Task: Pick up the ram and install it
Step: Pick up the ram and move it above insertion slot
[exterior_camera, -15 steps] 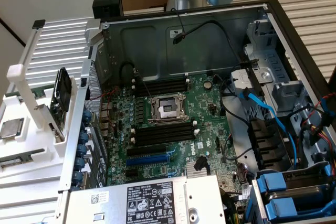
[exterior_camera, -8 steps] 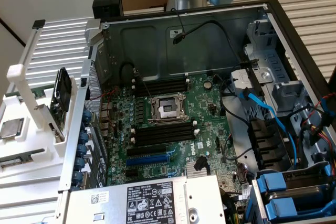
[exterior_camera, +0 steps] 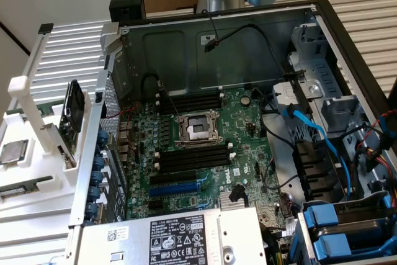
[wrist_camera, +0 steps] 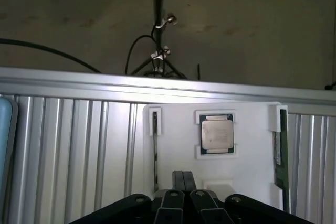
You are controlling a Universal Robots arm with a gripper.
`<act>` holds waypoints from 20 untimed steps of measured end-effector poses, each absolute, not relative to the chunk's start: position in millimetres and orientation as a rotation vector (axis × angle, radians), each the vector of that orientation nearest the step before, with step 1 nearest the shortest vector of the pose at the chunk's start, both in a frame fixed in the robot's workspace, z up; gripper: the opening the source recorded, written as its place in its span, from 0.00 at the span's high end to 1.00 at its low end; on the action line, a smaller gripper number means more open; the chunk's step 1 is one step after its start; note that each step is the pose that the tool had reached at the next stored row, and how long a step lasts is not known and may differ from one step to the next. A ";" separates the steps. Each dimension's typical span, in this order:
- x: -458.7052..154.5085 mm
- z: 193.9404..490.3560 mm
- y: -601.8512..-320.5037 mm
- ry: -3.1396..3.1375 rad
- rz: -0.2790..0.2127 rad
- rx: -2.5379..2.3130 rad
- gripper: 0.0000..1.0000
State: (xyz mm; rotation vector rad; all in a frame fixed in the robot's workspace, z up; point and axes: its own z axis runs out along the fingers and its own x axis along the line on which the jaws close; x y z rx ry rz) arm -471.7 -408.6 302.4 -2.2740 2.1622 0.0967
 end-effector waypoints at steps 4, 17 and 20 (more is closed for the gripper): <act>-471.6 295.4 -409.6 2.162 0.097 -2.274 0.89; -469.7 271.6 -414.7 2.161 0.099 -2.273 0.89; -469.1 266.2 -415.7 2.161 0.099 -2.273 0.89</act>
